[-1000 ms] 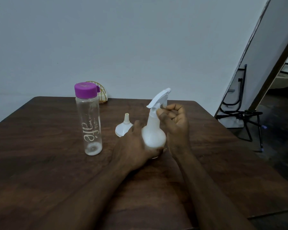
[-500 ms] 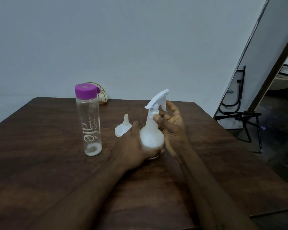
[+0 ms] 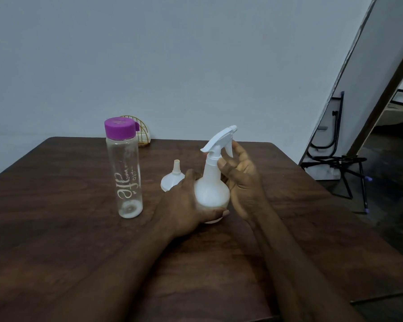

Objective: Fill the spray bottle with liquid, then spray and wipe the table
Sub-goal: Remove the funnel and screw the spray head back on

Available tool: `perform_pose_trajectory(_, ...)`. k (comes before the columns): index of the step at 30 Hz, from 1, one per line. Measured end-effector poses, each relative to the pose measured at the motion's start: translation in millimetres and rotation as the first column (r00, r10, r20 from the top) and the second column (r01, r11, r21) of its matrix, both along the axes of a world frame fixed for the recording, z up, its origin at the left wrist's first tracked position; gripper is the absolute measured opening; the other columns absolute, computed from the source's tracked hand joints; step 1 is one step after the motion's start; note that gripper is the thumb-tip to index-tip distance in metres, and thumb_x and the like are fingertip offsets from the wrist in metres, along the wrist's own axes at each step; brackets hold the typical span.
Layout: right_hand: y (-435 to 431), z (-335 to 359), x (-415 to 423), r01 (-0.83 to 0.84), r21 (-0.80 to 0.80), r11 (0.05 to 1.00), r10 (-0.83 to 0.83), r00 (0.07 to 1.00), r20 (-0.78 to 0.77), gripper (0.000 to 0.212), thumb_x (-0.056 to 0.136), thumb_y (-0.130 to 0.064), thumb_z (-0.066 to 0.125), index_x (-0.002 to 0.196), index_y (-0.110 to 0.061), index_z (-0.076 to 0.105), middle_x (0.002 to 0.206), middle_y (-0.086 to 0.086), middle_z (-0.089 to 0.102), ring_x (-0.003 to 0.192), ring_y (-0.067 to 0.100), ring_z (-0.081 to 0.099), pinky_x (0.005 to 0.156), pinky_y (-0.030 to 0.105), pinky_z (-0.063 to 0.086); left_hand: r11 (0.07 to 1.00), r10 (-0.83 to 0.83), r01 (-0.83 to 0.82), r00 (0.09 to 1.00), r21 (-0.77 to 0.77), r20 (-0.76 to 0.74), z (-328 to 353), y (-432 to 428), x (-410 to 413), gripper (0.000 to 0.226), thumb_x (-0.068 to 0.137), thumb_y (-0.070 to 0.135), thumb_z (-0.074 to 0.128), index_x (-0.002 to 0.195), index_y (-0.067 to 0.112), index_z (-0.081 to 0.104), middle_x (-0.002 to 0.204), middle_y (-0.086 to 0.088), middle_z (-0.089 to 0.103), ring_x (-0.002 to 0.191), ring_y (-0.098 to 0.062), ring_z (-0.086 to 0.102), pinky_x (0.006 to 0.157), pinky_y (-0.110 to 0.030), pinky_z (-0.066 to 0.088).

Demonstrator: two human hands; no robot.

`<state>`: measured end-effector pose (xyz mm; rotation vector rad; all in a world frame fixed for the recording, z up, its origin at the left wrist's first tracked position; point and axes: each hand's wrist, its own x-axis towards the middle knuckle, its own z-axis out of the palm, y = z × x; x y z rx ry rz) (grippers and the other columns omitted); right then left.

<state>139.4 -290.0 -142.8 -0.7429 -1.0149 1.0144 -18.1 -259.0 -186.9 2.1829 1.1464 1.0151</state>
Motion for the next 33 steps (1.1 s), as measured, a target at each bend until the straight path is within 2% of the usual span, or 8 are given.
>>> perform_pose_trajectory(7, 4.8, -5.0, -5.4, 0.219, 0.040, 0.975, -0.222, 0.967, 0.126, 0.067, 0.081, -0.014, 0.080, 0.139, -0.020, 0.046, 0.109, 0.013, 0.080, 0.102, 0.027, 0.075, 0.098, 0.052, 0.056, 0.990, 0.130, -0.128, 0.991, 0.052, -0.043, -4.7, -4.9, 6.9, 0.090, 0.046, 0.096, 0.069, 0.110, 0.042, 0.035, 0.097, 0.023, 0.052, 0.084, 0.002, 0.053, 0.067, -0.039, 0.056)
perform_pose_trajectory(10, 4.2, -5.9, -9.5, 0.300, 0.074, 0.951, -0.309, 0.929, 0.202, 0.061, 0.080, -0.024, 0.083, 0.130, -0.027, 0.048, 0.110, 0.008, 0.080, 0.103, 0.028, 0.077, 0.096, 0.056, 0.057, 0.986, 0.162, -0.160, 0.985, 0.049, -0.055, -6.3, -8.1, 8.5, 0.094, 0.050, 0.097, 0.066, 0.115, 0.037, 0.037, 0.107, 0.018, 0.055, 0.090, -0.008, 0.058, 0.071, -0.043, 0.058)
perform_pose_trajectory(13, 1.8, -5.5, -13.4, 0.377, 0.107, 0.920, -0.392, 0.887, 0.244, 0.060, 0.073, -0.039, 0.084, 0.121, -0.031, 0.049, 0.106, 0.003, 0.081, 0.099, 0.024, 0.078, 0.090, 0.049, 0.060, 0.981, 0.189, -0.184, 0.979, 0.063, -0.079, -5.2, -11.4, 9.5, 0.096, 0.054, 0.095, 0.065, 0.123, 0.034, 0.038, 0.117, 0.014, 0.058, 0.096, -0.013, 0.061, 0.075, -0.044, 0.059)
perform_pose_trajectory(16, 0.5, -5.1, -16.4, 0.450, 0.129, 0.884, -0.468, 0.841, 0.271, 0.058, 0.070, -0.046, 0.083, 0.115, -0.034, 0.048, 0.104, 0.001, 0.082, 0.095, 0.034, 0.076, 0.092, 0.057, 0.059, 0.979, 0.200, -0.193, 0.974, 0.070, -0.110, -3.6, -14.9, 11.2, 0.097, 0.060, 0.090, 0.067, 0.130, 0.030, 0.038, 0.123, 0.010, 0.059, 0.100, -0.015, 0.062, 0.078, -0.044, 0.059)
perform_pose_trajectory(24, 2.2, -7.7, -20.5, 0.398, 0.090, 0.913, -0.408, 0.893, 0.187, 0.077, 0.074, -0.041, 0.084, 0.138, -0.031, 0.041, 0.109, 0.005, 0.080, 0.107, 0.028, 0.075, 0.105, 0.063, 0.049, 0.988, 0.153, -0.152, 0.986, 0.029, -0.071, -2.6, -13.7, 7.6, 0.094, 0.061, 0.087, 0.072, 0.128, 0.030, 0.038, 0.124, 0.011, 0.058, 0.100, -0.013, 0.061, 0.077, -0.043, 0.058)
perform_pose_trajectory(28, 4.3, -9.7, -16.7, 0.335, 0.053, 0.941, -0.339, 0.927, 0.162, 0.086, 0.072, -0.040, 0.089, 0.141, -0.034, 0.039, 0.113, 0.006, 0.079, 0.111, 0.025, 0.074, 0.107, 0.058, 0.051, 0.994, 0.104, -0.105, 0.994, -0.030, -0.044, -0.7, -8.5, 2.1, 0.101, 0.054, 0.090, 0.074, 0.130, 0.034, 0.040, 0.120, 0.020, 0.051, 0.101, -0.006, 0.054, 0.081, -0.036, 0.054)
perform_pose_trajectory(31, 6.9, -9.9, -13.5, 0.343, 0.044, 0.938, -0.346, 0.921, 0.180, 0.093, 0.065, -0.044, 0.093, 0.140, -0.038, 0.039, 0.110, 0.005, 0.080, 0.107, 0.021, 0.075, 0.097, 0.043, 0.057, 0.979, -0.093, 0.115, 0.987, -0.169, 0.133, 2.2, -3.2, -7.6, 0.094, 0.060, 0.081, 0.078, 0.138, 0.047, 0.040, 0.125, 0.034, 0.052, 0.113, 0.013, 0.051, 0.086, -0.017, 0.044)
perform_pose_trajectory(33, 8.6, -9.5, -11.4, 0.342, 0.043, 0.939, -0.344, 0.921, 0.184, 0.090, 0.065, -0.044, 0.093, 0.136, -0.042, 0.039, 0.105, 0.004, 0.080, 0.102, 0.019, 0.076, 0.089, 0.031, 0.055, 0.954, -0.183, 0.211, 0.973, -0.213, 0.143, 2.2, -1.3, -12.2, 0.087, 0.067, 0.066, 0.081, 0.140, 0.053, 0.038, 0.128, 0.040, 0.052, 0.118, 0.017, 0.050, 0.094, -0.018, 0.046)
